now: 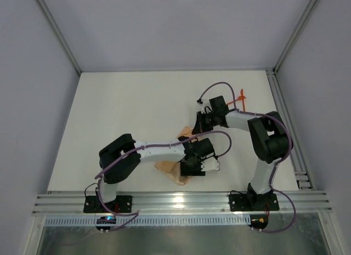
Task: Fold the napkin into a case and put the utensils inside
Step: Fold the lower triangle-folded napkin at the center of the board.
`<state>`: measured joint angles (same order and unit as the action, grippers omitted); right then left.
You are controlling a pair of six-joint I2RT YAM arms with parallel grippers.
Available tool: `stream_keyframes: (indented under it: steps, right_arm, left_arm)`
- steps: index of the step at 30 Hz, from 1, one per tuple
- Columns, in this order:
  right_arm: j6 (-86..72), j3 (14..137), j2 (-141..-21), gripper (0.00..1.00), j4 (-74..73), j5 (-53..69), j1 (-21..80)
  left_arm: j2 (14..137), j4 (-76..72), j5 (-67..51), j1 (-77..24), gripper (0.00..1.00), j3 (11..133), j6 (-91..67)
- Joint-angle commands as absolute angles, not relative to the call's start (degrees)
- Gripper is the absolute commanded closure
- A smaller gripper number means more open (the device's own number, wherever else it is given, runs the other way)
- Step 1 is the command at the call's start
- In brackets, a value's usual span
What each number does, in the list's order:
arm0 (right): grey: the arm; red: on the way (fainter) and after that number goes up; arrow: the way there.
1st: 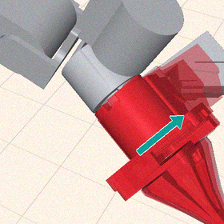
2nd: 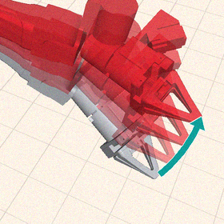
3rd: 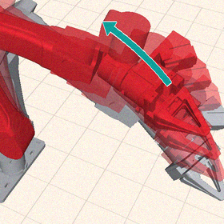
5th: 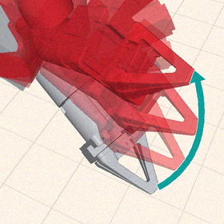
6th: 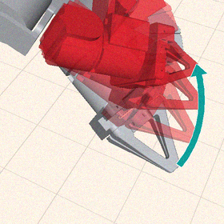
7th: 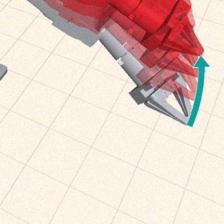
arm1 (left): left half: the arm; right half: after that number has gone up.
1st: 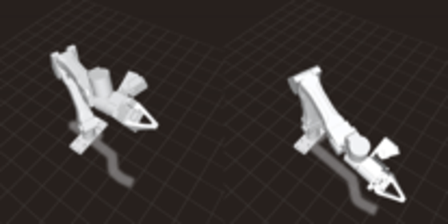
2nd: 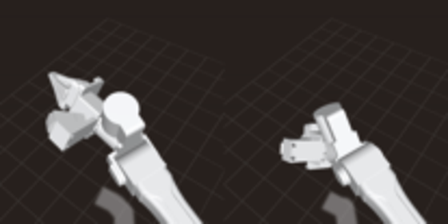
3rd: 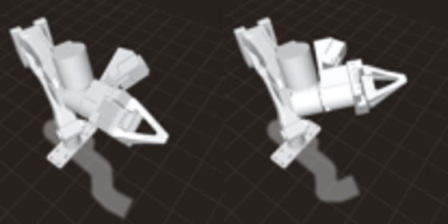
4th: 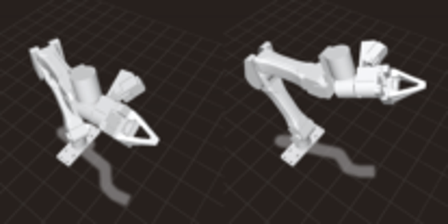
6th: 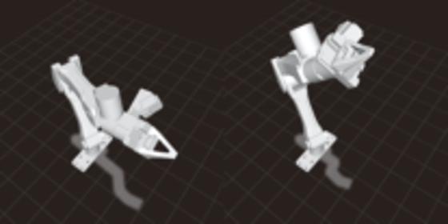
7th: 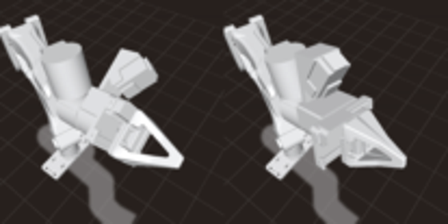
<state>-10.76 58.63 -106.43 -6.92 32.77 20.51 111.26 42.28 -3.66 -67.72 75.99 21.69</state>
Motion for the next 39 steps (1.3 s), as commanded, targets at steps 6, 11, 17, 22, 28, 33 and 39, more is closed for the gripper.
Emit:
stream_keyframes:
  steps: [6,11,17,22,28,33,39]
  right_arm:
    - [-11.78,61.00,-108.02,0.97,-4.31,32.69,20.92]
    - [-11.26,61.17,-108.63,0.97,-4.30,31.65,20.92]
    - [-8.70,62.58,-110.04,0.97,-6.85,30.06,20.92]
    - [-8.44,62.14,-109.86,0.97,-6.77,29.88,20.83]
    - [-8.17,61.88,-109.86,0.97,-7.12,29.53,20.92]
    - [-8.17,60.82,-108.72,0.97,-6.77,28.66,20.83]
    - [-8.52,60.03,-108.28,0.97,-5.98,27.86,20.92]
  left_arm:
    - [113.12,41.31,-4.57,-67.41,0.46,73.83,23.29]
    - [113.29,41.75,-4.13,-67.24,0.46,75.49,24.26]
    - [111.45,43.85,-2.20,-67.24,0.44,75.67,25.92]
    - [108.20,53.31,-5.60,-67.24,0.42,81.11,26.28]
    - [102.49,64.15,-14.06,-63.91,0.43,88.85,25.14]
    - [95.90,56.97,-8.98,-52.23,0.51,82.63,21.01]
    - [97.55,41.78,-1.22,-45.79,0.61,70.60,22.32]
